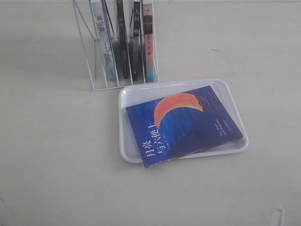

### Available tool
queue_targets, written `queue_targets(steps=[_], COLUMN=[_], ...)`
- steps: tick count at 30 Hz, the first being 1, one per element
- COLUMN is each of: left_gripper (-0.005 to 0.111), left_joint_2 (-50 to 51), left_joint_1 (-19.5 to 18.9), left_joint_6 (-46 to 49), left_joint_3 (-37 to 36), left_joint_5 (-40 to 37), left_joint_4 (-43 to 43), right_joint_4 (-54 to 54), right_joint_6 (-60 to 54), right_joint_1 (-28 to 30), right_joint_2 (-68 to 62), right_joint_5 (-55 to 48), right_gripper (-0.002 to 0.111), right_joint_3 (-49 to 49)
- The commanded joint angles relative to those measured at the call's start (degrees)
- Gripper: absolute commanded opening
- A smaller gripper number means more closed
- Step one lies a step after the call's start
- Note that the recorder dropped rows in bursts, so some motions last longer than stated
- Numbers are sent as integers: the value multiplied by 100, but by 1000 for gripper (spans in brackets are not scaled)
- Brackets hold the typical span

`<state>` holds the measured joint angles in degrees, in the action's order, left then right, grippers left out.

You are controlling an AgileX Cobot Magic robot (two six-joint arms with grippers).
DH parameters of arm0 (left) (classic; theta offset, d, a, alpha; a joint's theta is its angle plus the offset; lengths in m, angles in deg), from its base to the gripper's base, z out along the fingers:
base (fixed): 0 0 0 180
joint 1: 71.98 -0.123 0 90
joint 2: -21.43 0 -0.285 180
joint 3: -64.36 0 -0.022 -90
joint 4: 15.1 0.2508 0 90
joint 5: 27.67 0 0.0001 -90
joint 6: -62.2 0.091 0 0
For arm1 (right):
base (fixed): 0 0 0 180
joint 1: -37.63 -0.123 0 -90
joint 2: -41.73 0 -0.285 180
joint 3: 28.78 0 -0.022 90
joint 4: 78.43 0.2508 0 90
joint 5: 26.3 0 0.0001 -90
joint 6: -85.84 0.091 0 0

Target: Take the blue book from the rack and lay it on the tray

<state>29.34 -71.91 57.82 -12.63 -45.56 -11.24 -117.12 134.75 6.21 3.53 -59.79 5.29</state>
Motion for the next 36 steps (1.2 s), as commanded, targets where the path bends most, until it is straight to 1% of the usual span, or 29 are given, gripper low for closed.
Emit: queue_targets(steps=[1,3,5,11,18,22,26,29,33,36], left_gripper=[6,6,6,6,6,6,6,6,6,6], left_joint_2=[-13,-13,-13,-13,-13,-13,-13,-13,-13,-13], left_joint_1=[59,59,59,59,59,59,59,59,59,59], left_joint_6=[12,12,12,12,12,12,12,12,12,12], left_joint_3=[-22,-22,-22,-22,-22,-22,-22,-22,-22,-22], left_joint_5=[35,35,35,35,35,35,35,35,35,35], left_joint_4=[12,12,12,12,12,12,12,12,12,12], right_joint_4=[10,10,-15,-60,-23,9,703,1405,2332,3265], right_joint_6=[89,89,42,-68,-728,-788,-1219,-1894,-3379,-4567], right_joint_1=[1038,1337,1489,1490,1490,1490,1490,1490,1490,1490], right_joint_2=[1139,1581,1899,2183,2183,2183,2183,2183,2183,2183], right_joint_5=[723,712,694,630,630,736,781,966,1669,2042], right_gripper=[0,0,0,0,0,0,0,0,0,0], right_joint_3=[783,979,1067,1117,1117,1367,1701,1940,2320,2554])
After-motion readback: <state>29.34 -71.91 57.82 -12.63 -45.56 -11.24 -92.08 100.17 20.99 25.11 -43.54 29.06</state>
